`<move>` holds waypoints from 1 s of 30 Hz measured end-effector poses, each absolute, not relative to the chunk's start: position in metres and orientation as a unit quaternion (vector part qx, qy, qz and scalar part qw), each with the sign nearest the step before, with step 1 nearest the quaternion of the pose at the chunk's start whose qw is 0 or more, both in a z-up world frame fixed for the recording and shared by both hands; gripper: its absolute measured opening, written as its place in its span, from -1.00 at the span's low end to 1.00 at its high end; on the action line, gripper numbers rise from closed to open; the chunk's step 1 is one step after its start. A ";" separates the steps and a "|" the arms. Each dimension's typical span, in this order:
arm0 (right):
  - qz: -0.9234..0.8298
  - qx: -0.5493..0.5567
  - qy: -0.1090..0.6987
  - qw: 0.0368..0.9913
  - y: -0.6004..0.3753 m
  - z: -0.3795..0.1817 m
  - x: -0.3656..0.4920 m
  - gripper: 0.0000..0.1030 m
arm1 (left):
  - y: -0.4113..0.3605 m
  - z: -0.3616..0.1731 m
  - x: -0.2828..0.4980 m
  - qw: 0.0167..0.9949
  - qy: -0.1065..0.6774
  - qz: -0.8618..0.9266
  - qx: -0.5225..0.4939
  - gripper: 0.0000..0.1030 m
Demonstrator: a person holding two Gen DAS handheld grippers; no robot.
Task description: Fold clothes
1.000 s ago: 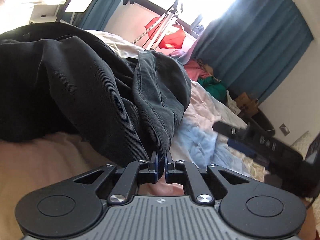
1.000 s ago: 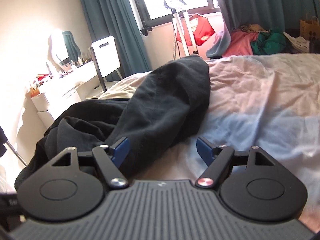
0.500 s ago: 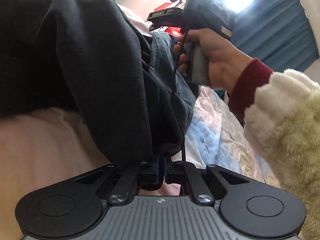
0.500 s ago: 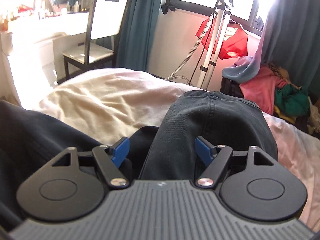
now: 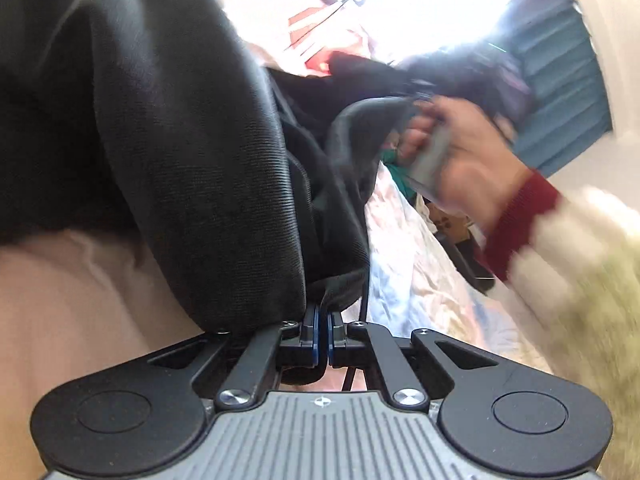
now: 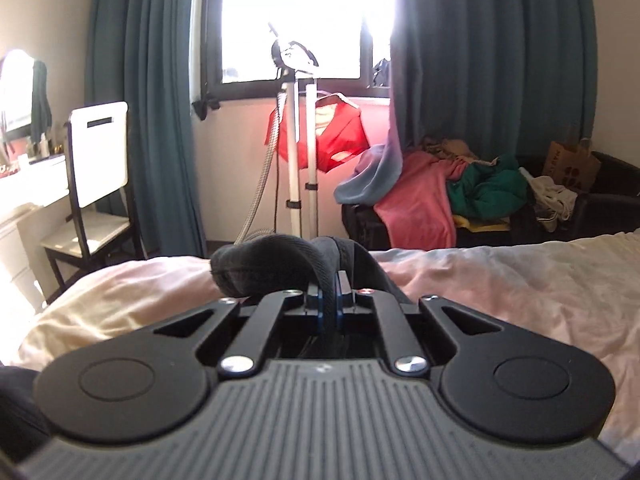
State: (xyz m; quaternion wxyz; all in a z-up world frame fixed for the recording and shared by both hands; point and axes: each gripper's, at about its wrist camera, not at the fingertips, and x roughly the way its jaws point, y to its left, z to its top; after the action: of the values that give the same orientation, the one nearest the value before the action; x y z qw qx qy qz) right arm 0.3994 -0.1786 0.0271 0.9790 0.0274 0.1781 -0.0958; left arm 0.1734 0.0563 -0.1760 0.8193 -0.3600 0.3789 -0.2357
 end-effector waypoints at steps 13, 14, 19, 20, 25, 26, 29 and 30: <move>-0.194 0.299 0.313 0.880 -0.396 -0.065 0.160 -0.84 | 0.050 -0.159 0.149 0.837 0.357 -0.256 -0.327 -0.91; -0.189 0.318 0.332 0.868 -0.404 -0.078 0.148 -0.84 | 0.046 -0.156 0.154 0.840 0.358 -0.252 -0.321 -0.91; -0.149 0.369 0.370 0.839 -0.414 -0.099 0.117 -0.80 | 0.048 -0.141 0.155 0.842 0.379 -0.223 -0.312 -0.91; -0.136 0.369 0.357 0.847 -0.412 -0.095 0.113 -0.80 | 0.048 -0.137 0.153 0.849 0.378 -0.216 -0.299 -0.91; -0.078 0.268 0.284 0.917 -0.391 -0.064 0.123 -0.04 | 0.037 -0.106 0.135 0.876 0.364 -0.199 -0.246 -0.90; -0.067 0.243 0.275 0.928 -0.386 -0.061 0.127 0.21 | 0.037 -0.104 0.130 0.879 0.364 -0.196 -0.237 -0.90; -0.050 0.137 0.260 0.955 -0.364 -0.063 0.147 0.49 | 0.037 -0.099 0.117 0.888 0.362 -0.188 -0.210 -0.90; -0.051 0.095 0.264 0.959 -0.357 -0.068 0.155 0.48 | 0.035 -0.098 0.115 0.891 0.362 -0.187 -0.202 -0.91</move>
State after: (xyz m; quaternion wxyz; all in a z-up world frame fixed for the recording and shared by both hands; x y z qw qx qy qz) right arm 0.1554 -0.3570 -0.0676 0.9585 0.0949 0.2638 -0.0515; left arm 0.1154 0.0352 -0.0978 0.8905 -0.2022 0.3622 -0.1869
